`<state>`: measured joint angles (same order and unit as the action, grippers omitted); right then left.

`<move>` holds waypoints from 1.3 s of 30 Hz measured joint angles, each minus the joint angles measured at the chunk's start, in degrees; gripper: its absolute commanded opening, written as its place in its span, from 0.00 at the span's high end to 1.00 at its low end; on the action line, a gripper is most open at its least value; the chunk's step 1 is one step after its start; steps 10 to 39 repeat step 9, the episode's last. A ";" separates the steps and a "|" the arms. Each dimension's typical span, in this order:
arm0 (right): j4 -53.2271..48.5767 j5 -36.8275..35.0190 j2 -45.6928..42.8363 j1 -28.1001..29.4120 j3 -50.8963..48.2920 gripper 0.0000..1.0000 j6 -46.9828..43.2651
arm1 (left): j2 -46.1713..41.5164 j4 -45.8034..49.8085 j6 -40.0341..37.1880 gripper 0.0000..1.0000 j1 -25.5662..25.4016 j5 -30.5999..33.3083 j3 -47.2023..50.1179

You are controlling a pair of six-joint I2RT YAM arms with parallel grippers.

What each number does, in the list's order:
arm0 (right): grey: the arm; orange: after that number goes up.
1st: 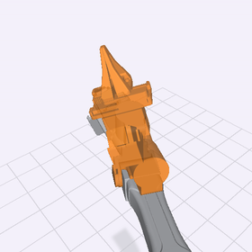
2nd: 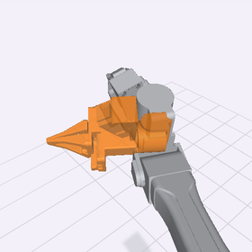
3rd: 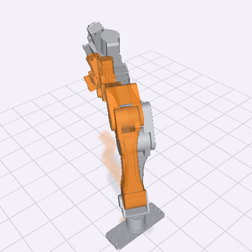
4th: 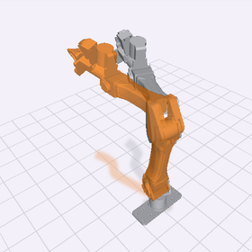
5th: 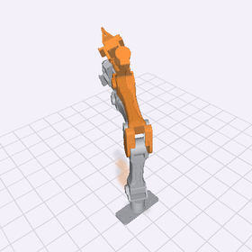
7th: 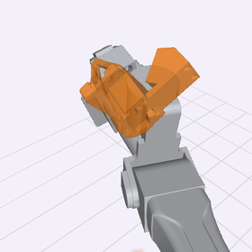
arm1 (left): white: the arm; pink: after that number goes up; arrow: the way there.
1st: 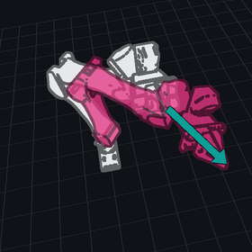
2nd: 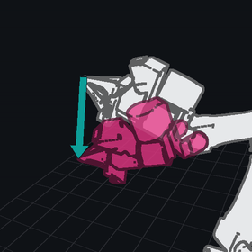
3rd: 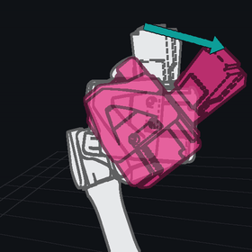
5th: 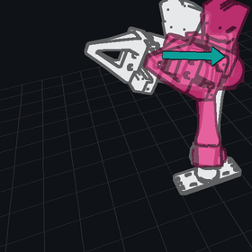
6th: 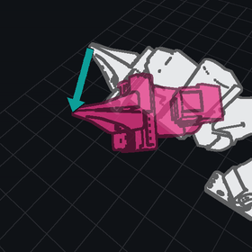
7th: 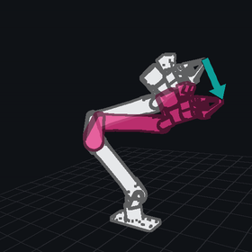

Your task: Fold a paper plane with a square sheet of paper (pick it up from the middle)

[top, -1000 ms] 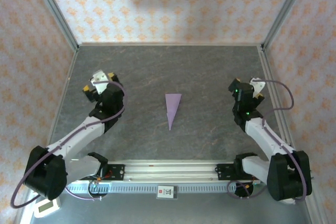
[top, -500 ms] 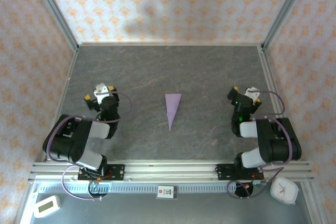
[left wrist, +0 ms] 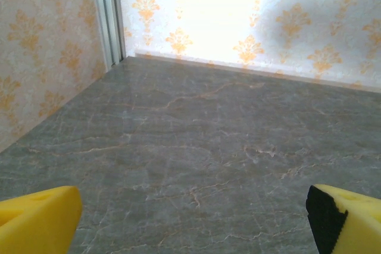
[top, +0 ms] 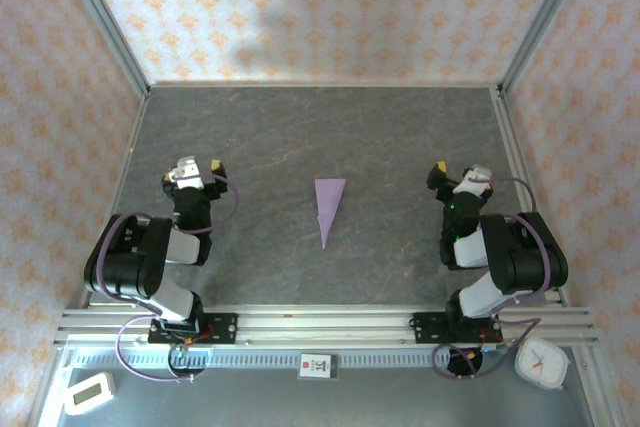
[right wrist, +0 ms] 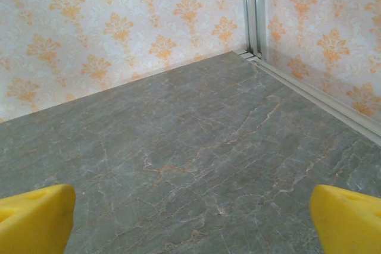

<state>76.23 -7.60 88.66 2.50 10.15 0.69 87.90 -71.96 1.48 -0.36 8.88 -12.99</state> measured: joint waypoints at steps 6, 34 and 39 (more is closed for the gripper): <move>-0.31 1.20 0.00 0.66 1.01 0.00 -1.01 | 0.00 -0.76 0.00 0.01 0.00 -0.98 0.00; -0.33 1.66 0.00 0.57 1.09 0.00 -1.03 | 0.00 -0.74 0.00 0.01 0.00 -1.01 0.00; -0.33 1.66 0.00 0.57 1.09 0.00 -1.03 | 0.00 -0.74 0.00 0.01 0.00 -1.01 0.00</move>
